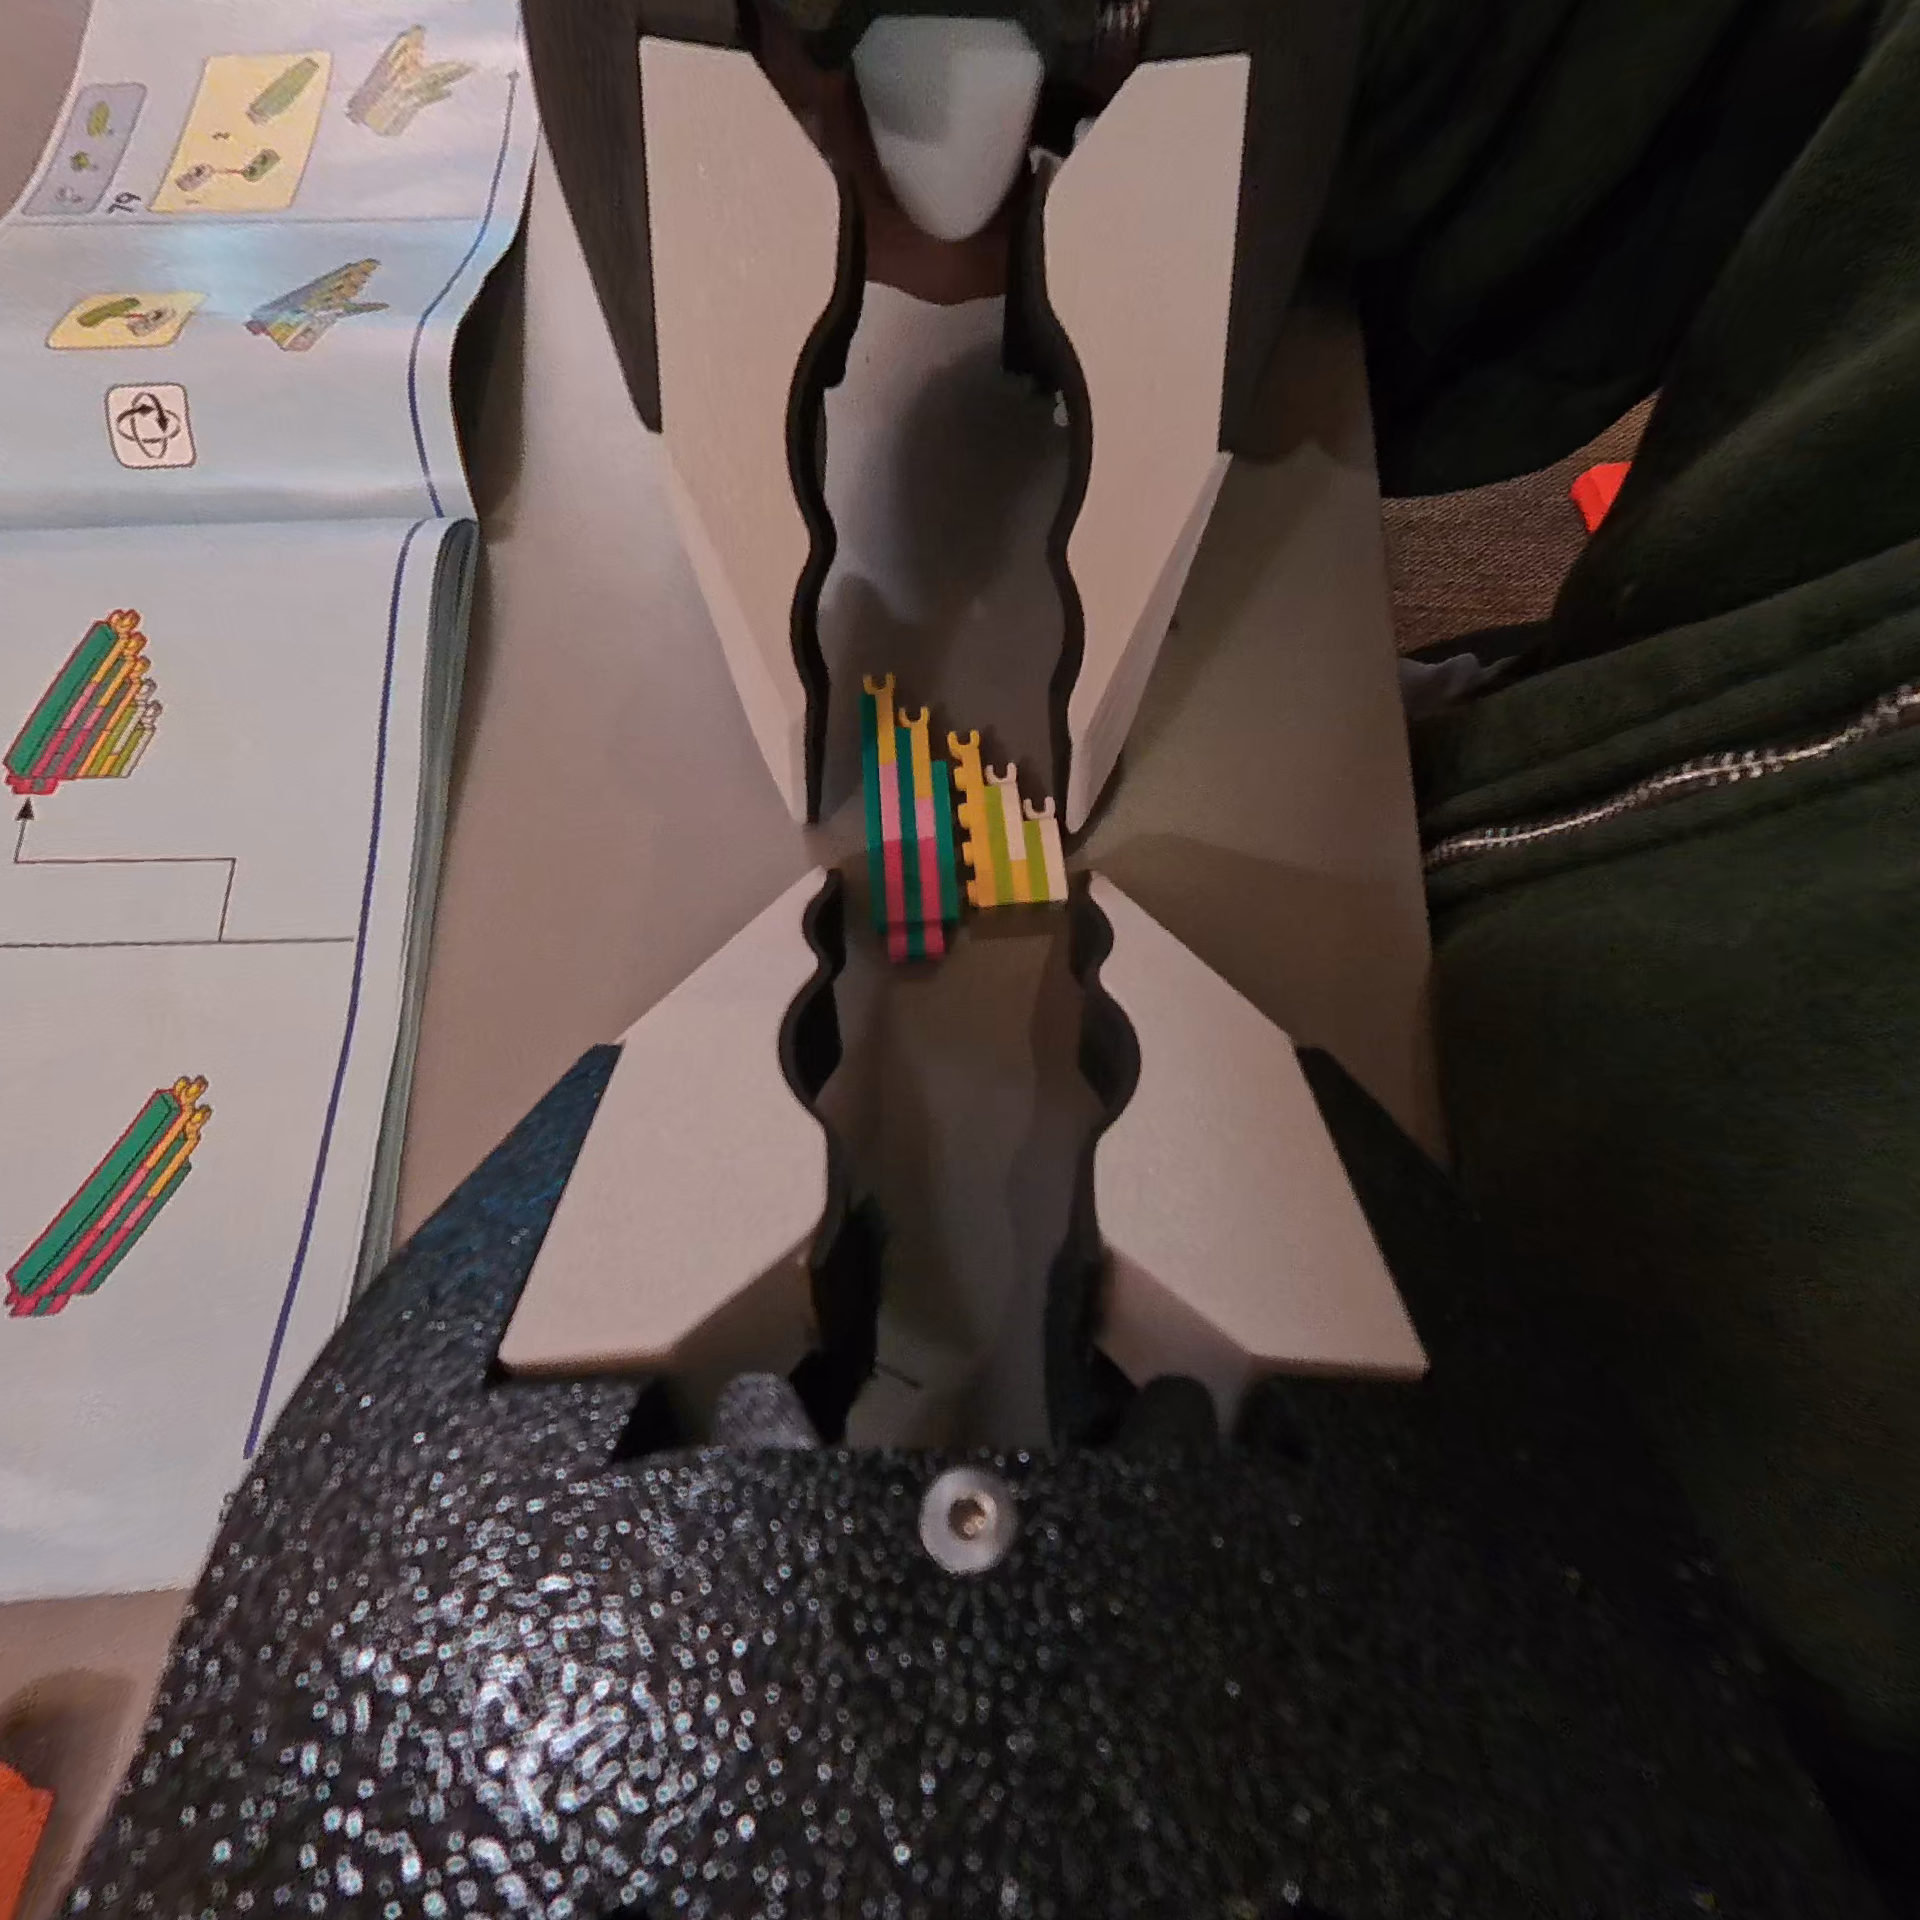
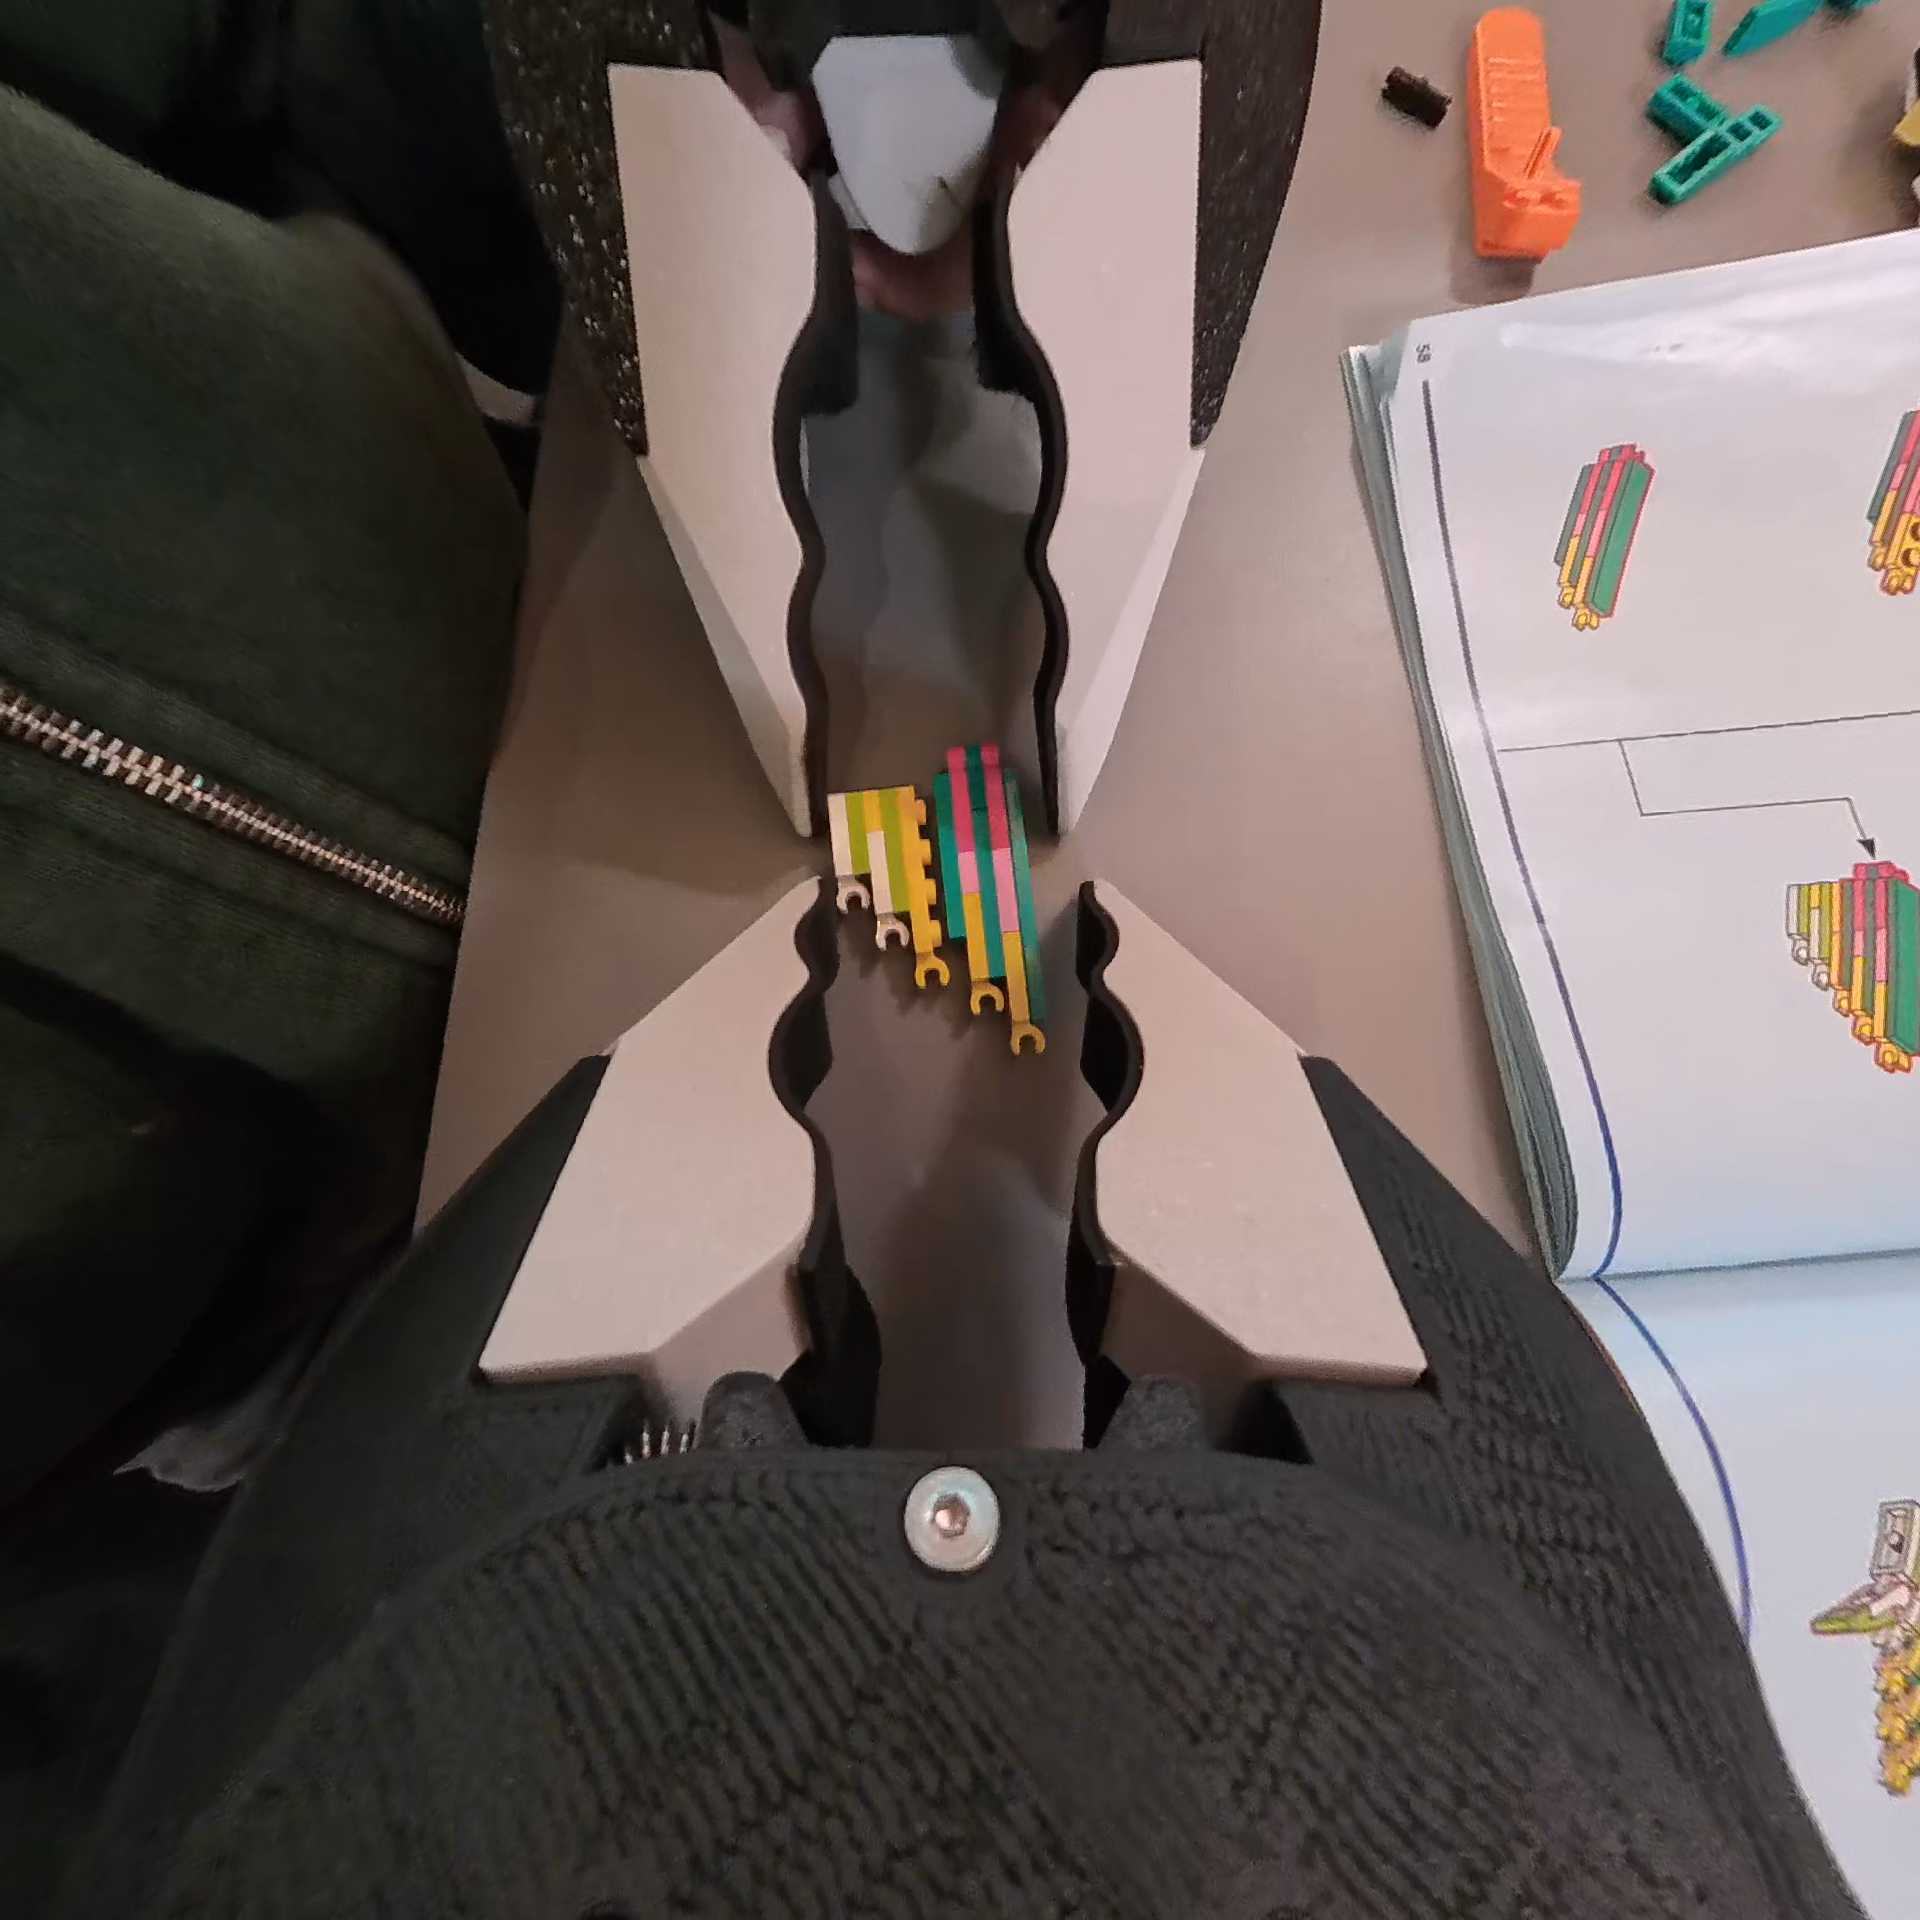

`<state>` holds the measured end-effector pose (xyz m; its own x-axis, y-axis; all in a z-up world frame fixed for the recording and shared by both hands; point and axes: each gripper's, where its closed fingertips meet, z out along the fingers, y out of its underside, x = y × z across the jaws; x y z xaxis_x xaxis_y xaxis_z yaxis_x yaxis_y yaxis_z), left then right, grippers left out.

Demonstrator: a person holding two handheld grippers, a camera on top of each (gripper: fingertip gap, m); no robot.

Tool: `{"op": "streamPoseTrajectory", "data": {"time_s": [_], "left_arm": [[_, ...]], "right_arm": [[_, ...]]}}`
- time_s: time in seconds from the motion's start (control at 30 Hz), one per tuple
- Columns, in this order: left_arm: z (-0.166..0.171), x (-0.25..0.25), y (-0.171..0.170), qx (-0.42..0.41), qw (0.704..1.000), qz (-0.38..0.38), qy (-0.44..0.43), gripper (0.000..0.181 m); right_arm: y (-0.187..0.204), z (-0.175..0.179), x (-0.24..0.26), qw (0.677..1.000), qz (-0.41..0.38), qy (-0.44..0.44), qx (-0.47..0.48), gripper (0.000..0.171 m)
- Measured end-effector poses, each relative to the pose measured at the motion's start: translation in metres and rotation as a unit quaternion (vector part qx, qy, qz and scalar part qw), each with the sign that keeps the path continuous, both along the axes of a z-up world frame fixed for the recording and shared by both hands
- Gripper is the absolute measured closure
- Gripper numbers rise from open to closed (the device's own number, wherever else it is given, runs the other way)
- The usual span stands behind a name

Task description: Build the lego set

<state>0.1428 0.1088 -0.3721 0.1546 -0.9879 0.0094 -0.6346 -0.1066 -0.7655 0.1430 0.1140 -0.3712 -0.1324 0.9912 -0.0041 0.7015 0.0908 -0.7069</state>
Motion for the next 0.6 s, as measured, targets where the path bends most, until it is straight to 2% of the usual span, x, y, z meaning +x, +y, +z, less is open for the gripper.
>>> {"op": "streamPoseTrajectory", "data": {"time_s": [0.2, 0.6], "left_arm": [[-0.0002, 0.0021, -0.0009, -0.001, 1.000, -0.003, 0.001, 0.140], [-0.0002, 0.0023, 0.0024, 0.000, 1.000, 0.011, -0.005, 0.148]], "right_arm": [[-0.0022, 0.0004, -0.0041, 1.000, 0.005, 0.007, 0.001, 0.136], [-0.0025, 0.0004, -0.0047, 1.000, -0.001, 0.019, -0.010, 0.136]]}}
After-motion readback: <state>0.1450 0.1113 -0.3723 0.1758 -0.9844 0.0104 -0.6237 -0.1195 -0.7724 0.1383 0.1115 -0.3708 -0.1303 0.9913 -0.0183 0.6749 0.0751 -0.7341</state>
